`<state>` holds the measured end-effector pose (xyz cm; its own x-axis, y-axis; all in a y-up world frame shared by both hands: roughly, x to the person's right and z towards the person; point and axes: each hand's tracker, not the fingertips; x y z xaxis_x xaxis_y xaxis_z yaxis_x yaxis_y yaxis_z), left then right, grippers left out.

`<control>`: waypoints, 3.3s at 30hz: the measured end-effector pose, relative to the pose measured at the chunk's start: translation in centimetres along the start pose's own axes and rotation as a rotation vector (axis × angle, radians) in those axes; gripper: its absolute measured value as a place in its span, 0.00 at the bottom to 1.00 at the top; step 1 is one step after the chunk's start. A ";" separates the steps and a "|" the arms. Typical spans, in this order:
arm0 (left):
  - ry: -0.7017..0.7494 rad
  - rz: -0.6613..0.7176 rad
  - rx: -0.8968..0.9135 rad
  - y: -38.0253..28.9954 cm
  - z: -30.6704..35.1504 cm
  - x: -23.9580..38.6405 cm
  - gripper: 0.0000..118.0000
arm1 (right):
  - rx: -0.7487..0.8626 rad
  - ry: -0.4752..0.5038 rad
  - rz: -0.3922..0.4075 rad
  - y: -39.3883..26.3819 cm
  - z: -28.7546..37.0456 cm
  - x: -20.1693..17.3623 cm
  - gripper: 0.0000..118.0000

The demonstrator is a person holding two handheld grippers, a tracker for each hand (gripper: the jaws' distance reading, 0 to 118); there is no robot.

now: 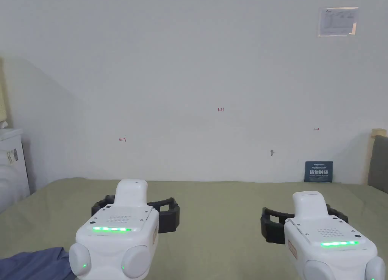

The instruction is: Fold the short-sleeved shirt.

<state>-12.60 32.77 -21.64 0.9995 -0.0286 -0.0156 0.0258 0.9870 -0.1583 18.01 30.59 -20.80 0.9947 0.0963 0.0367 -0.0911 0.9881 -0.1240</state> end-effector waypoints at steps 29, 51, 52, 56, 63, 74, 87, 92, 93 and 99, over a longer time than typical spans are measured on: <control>0.491 0.003 -0.020 -1.9 9.1 -19.1 0.00 | 0.000 0.435 -0.024 0.6 -5.7 -19.7 0.00; 0.592 0.142 -0.199 -6.1 9.0 -29.7 0.00 | -0.053 0.628 0.014 -1.2 -7.0 -30.4 0.00; 0.575 0.156 -0.226 -6.8 7.6 -30.1 0.00 | -0.067 0.630 0.025 -1.8 -7.1 -30.7 0.00; 0.491 0.204 -0.370 -10.9 0.5 -31.7 0.00 | -0.102 0.624 0.065 -4.8 -8.2 -31.8 0.00; 0.340 0.278 -0.651 -19.6 -13.1 -33.7 0.00 | -0.192 0.582 0.062 -9.5 -11.2 -32.5 0.00; 0.200 0.238 -0.925 -25.6 -19.2 -33.0 0.96 | -0.285 0.558 0.095 -13.3 -12.5 -29.5 0.00; 0.286 0.055 -0.818 -17.9 -17.0 -27.0 0.00 | -0.276 0.464 0.083 -11.2 -7.6 -17.6 0.00; 0.169 0.020 -0.706 -10.3 -16.2 -21.2 0.00 | -0.240 0.364 0.086 -9.8 -5.4 -10.9 0.00; 0.144 -0.011 -0.688 -8.9 -16.4 -19.3 0.00 | -0.232 0.334 0.080 -9.5 -4.8 -9.6 0.00; -0.094 -0.076 -0.587 -3.1 -18.1 -5.5 0.00 | -0.194 0.214 0.050 -8.3 -0.6 -2.3 0.00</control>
<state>-18.55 27.03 -38.95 0.9935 -0.0546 0.1004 0.1083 0.7296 -0.6752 16.48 22.08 -20.50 0.9786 0.0966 -0.1819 -0.1500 0.9395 -0.3080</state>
